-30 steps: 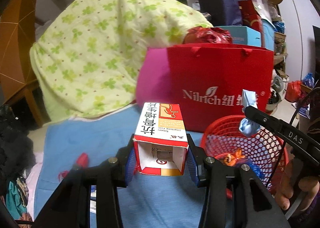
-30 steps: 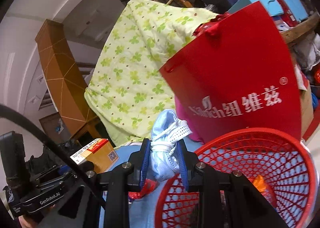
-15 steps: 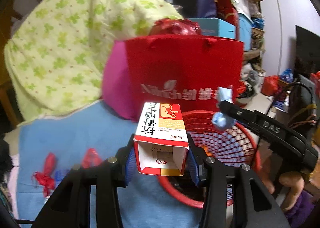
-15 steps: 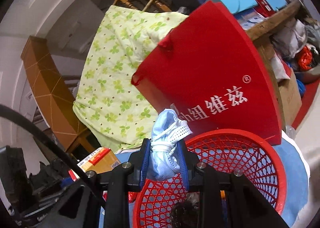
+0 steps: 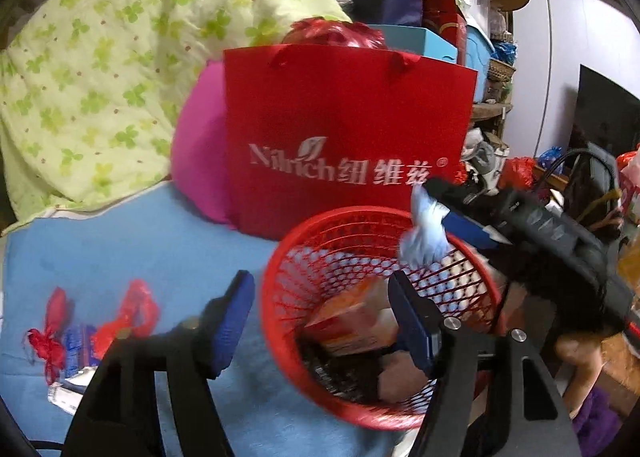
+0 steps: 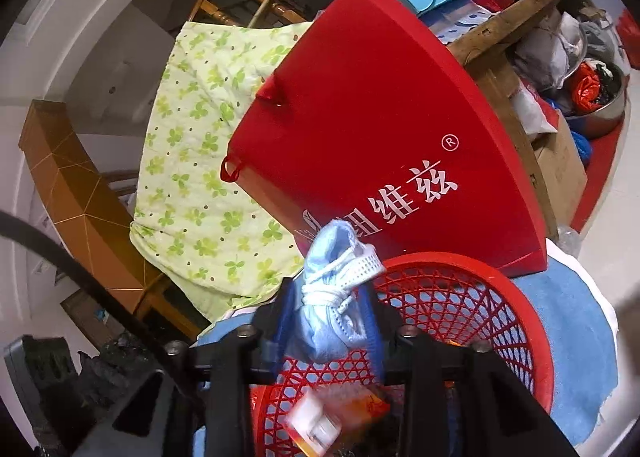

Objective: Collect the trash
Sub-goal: 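Carry the box and mask over the red basket and open both tools, then grasp the red plastic bag with the right tool while the left tool reaches the white medicine box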

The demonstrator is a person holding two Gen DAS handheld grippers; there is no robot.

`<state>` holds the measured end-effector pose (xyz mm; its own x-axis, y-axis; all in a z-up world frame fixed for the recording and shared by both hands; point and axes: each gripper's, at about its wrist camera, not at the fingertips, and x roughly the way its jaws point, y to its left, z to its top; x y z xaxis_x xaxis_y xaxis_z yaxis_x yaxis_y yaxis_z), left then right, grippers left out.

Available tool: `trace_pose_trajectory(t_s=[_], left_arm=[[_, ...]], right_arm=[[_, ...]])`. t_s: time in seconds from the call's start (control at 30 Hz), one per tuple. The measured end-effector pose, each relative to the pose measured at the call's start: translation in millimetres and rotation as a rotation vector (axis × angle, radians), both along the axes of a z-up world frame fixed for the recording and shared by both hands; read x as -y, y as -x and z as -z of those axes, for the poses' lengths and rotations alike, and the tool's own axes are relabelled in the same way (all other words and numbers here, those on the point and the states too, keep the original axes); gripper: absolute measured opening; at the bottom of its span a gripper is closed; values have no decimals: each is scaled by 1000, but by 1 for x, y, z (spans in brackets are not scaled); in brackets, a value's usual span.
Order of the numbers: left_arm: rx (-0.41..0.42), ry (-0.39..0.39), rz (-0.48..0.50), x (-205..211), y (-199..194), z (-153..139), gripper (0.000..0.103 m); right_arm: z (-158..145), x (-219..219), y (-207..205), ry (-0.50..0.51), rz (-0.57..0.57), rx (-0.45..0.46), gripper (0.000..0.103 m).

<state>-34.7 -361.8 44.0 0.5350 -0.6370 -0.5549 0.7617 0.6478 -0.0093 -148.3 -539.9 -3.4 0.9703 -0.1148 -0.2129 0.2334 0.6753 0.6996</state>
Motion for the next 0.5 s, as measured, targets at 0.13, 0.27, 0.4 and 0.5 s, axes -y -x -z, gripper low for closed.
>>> trace_pose_trajectory(t_s=[0.13, 0.27, 0.4, 0.5], left_arm=[[-7, -7, -69, -36, -11, 6, 71], [-8, -41, -188, -93, -24, 19, 71], [-23, -72, -349, -168, -37, 33, 71], [-32, -85, -481, -222, -47, 41, 71]], right_arm=[[-7, -9, 3, 38, 25, 31, 67], [-20, -31, 2, 111, 5, 88, 67], [-34, -65, -6, 216, -66, 147, 67], [-44, -99, -16, 313, -132, 176, 67]])
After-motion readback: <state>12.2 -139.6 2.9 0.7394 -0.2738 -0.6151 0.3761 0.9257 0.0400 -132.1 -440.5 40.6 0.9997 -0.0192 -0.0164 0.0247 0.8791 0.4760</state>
